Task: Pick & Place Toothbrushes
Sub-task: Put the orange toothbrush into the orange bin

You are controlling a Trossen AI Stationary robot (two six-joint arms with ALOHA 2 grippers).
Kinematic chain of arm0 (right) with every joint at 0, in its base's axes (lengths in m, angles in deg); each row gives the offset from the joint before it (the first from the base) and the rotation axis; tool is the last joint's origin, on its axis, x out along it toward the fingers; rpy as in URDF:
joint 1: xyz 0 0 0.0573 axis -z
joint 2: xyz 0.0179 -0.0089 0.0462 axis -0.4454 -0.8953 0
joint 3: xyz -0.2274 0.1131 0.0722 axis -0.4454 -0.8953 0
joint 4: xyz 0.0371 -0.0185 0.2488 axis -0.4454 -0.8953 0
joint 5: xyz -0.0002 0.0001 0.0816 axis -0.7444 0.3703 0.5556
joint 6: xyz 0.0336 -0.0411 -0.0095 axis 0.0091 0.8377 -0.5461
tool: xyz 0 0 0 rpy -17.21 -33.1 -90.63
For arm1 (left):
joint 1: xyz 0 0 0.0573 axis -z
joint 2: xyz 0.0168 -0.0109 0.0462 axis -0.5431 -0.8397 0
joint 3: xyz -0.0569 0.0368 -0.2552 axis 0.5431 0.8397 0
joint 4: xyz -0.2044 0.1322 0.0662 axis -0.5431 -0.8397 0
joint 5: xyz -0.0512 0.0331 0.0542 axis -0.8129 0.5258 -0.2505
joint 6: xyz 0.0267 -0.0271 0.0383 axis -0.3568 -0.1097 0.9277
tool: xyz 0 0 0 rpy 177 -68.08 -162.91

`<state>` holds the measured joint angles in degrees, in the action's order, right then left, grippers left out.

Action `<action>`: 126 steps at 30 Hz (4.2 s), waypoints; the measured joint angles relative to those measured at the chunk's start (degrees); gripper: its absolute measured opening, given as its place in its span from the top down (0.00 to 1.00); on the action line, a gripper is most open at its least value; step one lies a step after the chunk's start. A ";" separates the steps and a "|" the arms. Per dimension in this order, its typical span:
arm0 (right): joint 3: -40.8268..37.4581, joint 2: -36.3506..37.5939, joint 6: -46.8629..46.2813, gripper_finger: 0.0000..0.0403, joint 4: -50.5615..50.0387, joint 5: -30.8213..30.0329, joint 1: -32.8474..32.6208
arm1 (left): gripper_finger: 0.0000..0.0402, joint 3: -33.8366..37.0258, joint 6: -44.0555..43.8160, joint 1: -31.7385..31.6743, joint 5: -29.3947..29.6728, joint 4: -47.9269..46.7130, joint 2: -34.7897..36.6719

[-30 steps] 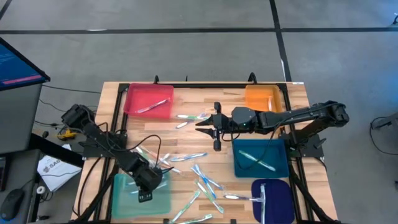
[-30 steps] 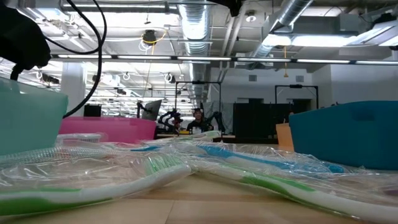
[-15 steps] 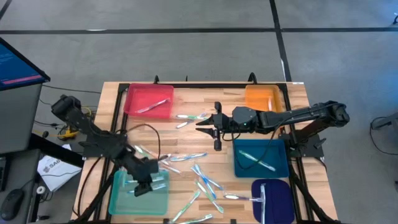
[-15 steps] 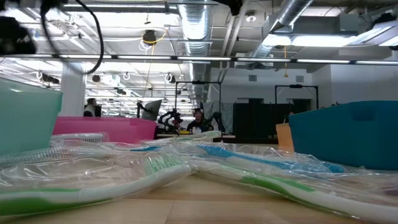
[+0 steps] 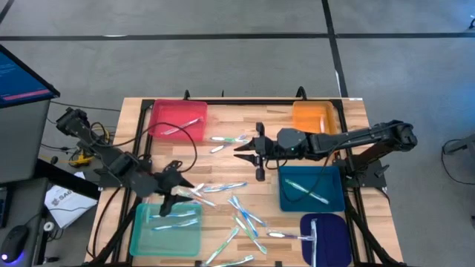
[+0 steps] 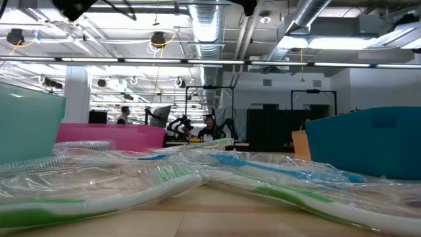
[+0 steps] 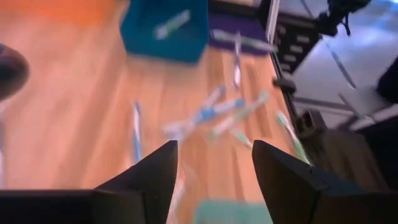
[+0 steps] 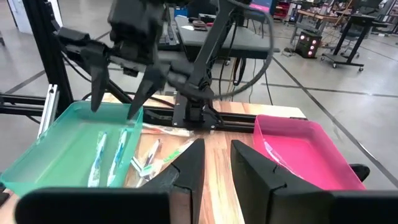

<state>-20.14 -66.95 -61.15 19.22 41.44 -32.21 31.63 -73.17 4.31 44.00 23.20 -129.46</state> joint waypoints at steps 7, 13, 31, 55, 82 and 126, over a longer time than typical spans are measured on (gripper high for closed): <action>0.00 0.02 0.00 0.82 -0.87 0.00 -0.21 | 0.53 2.37 18.83 1.64 1.52 18.46 -1.57; 0.00 0.02 2.76 0.82 -3.63 0.35 -0.21 | 0.55 9.51 25.52 2.22 1.54 29.64 0.52; 1.33 -18.41 24.24 0.82 15.51 14.70 5.70 | 0.60 26.49 40.01 -5.17 10.43 44.83 21.67; 17.73 -33.68 16.52 0.82 1.09 31.50 17.78 | 0.61 26.50 52.14 -27.12 13.69 48.51 18.45; 18.21 -34.67 16.90 0.82 0.14 31.65 18.54 | 0.61 26.50 46.18 -41.28 -2.85 52.66 6.56; 18.21 -34.64 16.85 0.82 2.07 33.13 17.40 | 0.61 18.16 41.27 -40.39 2.23 36.09 7.09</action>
<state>-1.93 -101.60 -44.31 21.29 74.57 -14.81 49.79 -31.89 -36.07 46.24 59.29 -122.38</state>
